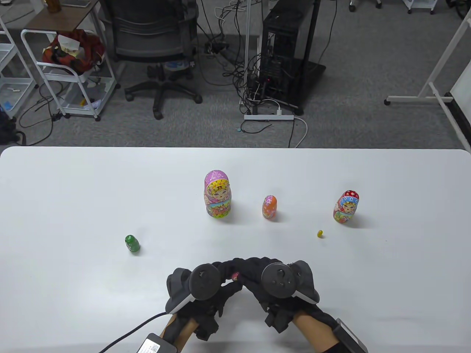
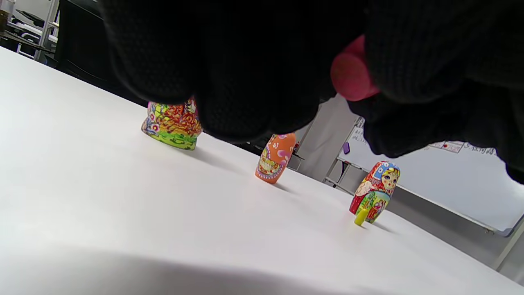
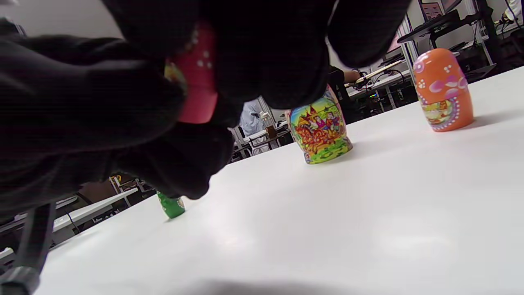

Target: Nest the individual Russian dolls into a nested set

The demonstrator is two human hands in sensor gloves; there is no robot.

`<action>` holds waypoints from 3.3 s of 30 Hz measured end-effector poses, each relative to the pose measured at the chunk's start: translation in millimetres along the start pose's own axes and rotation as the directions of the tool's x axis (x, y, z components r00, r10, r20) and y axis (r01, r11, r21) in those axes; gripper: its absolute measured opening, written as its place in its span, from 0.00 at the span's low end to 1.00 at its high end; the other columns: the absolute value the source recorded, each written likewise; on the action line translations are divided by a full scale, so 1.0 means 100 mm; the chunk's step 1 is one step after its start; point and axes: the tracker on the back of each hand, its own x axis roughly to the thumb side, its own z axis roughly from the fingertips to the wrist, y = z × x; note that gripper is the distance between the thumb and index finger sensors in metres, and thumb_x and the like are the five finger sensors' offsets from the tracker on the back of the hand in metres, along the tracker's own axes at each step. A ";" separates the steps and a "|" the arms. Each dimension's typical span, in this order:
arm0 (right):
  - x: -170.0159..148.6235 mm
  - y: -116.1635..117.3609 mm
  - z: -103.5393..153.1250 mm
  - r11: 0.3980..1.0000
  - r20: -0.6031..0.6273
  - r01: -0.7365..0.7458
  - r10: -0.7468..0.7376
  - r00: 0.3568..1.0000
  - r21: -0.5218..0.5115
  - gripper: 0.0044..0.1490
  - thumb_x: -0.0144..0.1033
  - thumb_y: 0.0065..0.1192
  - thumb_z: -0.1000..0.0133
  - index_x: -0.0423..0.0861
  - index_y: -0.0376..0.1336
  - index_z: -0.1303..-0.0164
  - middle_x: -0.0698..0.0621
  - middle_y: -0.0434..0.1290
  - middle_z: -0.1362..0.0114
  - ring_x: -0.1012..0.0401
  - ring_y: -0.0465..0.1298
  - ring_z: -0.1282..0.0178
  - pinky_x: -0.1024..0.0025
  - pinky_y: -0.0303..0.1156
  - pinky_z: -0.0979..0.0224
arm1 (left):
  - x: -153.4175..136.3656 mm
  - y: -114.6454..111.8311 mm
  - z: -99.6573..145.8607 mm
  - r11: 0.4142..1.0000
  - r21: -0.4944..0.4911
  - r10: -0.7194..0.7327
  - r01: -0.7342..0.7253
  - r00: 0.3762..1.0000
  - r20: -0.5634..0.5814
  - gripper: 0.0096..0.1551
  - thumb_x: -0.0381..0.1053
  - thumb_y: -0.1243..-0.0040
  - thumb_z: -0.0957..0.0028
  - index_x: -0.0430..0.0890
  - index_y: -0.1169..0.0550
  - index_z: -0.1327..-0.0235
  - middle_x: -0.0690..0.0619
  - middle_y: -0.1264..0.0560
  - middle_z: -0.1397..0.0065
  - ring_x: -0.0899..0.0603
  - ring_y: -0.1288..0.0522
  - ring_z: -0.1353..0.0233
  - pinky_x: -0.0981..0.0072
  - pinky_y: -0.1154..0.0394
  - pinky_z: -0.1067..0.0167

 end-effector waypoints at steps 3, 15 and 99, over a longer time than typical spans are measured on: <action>0.03 0.01 0.01 1.000 0.019 -0.009 0.009 1.000 0.009 0.28 0.44 0.58 0.45 0.59 0.60 0.33 0.52 0.72 0.31 0.56 0.77 0.37 0.51 0.70 0.28 | -0.02 0.00 0.00 1.000 -0.019 0.012 -0.012 1.000 -0.004 0.37 0.67 0.35 0.59 0.52 0.24 0.37 0.54 0.17 0.40 0.51 0.15 0.44 0.53 0.20 0.40; 0.06 -0.01 0.04 0.998 0.026 -0.017 0.018 1.000 -0.063 0.30 0.44 0.63 0.47 0.55 0.61 0.34 0.51 0.74 0.33 0.56 0.79 0.40 0.53 0.72 0.31 | 0.00 0.02 0.03 0.998 0.050 -0.037 0.035 0.999 0.040 0.34 0.67 0.35 0.58 0.52 0.20 0.40 0.55 0.14 0.44 0.52 0.14 0.47 0.55 0.18 0.42; -0.14 -0.26 -0.01 0.982 -0.200 0.180 -0.186 0.962 -0.050 0.24 0.51 0.69 0.51 0.52 0.72 0.49 0.53 0.85 0.56 0.61 0.84 0.61 0.55 0.78 0.38 | 0.10 -0.06 0.03 0.999 0.037 -0.038 0.035 0.997 0.074 0.35 0.69 0.35 0.60 0.55 0.21 0.40 0.56 0.15 0.41 0.52 0.15 0.44 0.55 0.19 0.40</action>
